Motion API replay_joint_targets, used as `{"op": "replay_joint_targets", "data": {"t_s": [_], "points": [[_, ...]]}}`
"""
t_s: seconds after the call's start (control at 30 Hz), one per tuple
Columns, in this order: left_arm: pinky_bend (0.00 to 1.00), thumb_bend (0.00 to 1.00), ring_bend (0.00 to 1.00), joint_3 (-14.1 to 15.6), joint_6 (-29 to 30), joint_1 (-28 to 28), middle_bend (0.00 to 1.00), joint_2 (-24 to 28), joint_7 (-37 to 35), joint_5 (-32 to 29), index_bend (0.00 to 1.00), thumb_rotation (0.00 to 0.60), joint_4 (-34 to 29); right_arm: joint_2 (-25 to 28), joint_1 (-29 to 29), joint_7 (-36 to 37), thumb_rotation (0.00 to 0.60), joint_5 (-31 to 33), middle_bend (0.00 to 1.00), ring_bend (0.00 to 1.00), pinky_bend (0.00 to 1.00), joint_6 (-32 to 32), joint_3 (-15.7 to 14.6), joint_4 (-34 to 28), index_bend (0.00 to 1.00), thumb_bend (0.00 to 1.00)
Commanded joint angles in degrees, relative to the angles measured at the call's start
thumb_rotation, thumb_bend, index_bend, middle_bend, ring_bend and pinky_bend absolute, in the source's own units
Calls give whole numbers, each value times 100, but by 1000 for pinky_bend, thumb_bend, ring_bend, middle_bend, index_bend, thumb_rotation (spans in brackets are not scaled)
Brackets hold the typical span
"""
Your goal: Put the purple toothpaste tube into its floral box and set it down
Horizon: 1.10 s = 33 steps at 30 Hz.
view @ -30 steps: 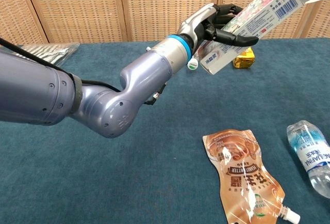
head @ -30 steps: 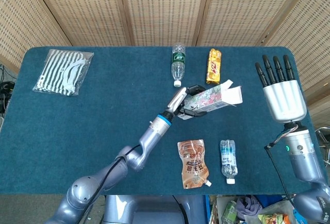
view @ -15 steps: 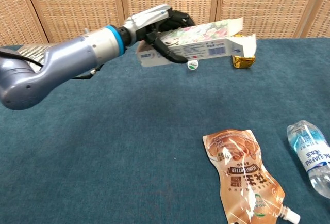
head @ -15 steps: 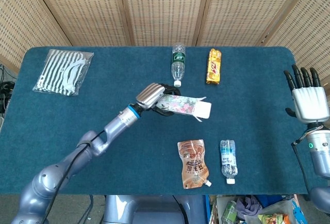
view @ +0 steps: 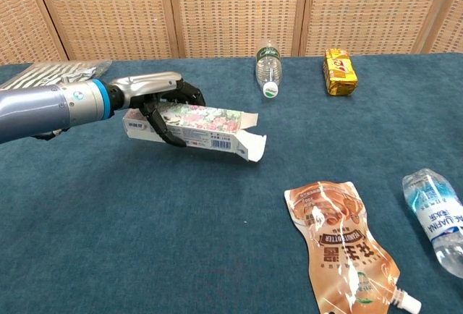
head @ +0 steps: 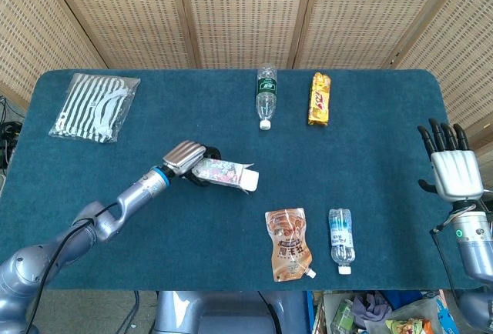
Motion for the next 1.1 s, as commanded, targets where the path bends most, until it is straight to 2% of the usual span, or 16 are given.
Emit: {"op": "replay_joint_targets", "data": {"t_s": [0.03,0.1,0.13,0.2,0.33,0.43,0.53,0.8,0.9,1.03,1.1], "points": [[152,231,83,45,-110,78,108,-164,44,-34,310,600,145,0,-28,-16,600,-3,0,0,0,9,-7,-5,0,0],[30,231,1,49,-146,104,4,-242,22,-40,111,600,215,8,-46,-24,600,-5,0,0,0,18,0,-7,0,0],[3,231,0,44,-147,113,0,-264,12,-41,39,600,237,16,-58,-20,600,-6,0,0,0,30,6,-15,0,0],[0,231,0,27,-135,127,0,-269,-17,-44,0,600,238,38,-80,-4,600,-20,0,0,0,59,20,-39,0,0],[0,232,0,29,-125,141,0,-64,-96,-25,0,600,0,92,-125,53,600,-60,0,0,0,137,49,-116,0,0],[0,232,0,-8,87,217,0,282,-175,-16,0,600,-364,131,-182,119,600,-107,0,0,0,216,54,-193,0,0],[0,231,0,-112,842,583,0,895,49,-58,0,600,-798,136,-315,284,600,-245,0,0,0,387,-7,-280,0,0],[0,208,0,-90,1965,1905,0,2676,1807,-689,0,600,-2806,-102,-661,799,600,-804,0,0,0,884,-279,-49,0,0],[0,185,0,68,2349,2490,0,3277,2495,-954,0,600,-3524,-221,-830,982,600,-1050,0,0,0,1135,-415,9,0,0],[0,165,0,182,2895,3112,0,3720,3556,-1265,0,600,-4328,-292,-1041,1036,600,-1218,0,0,0,1379,-539,-99,0,0],[0,166,0,217,3131,3365,0,3835,3862,-1361,0,600,-4667,-308,-1140,1025,600,-1284,0,0,0,1496,-588,-189,0,0]]}}
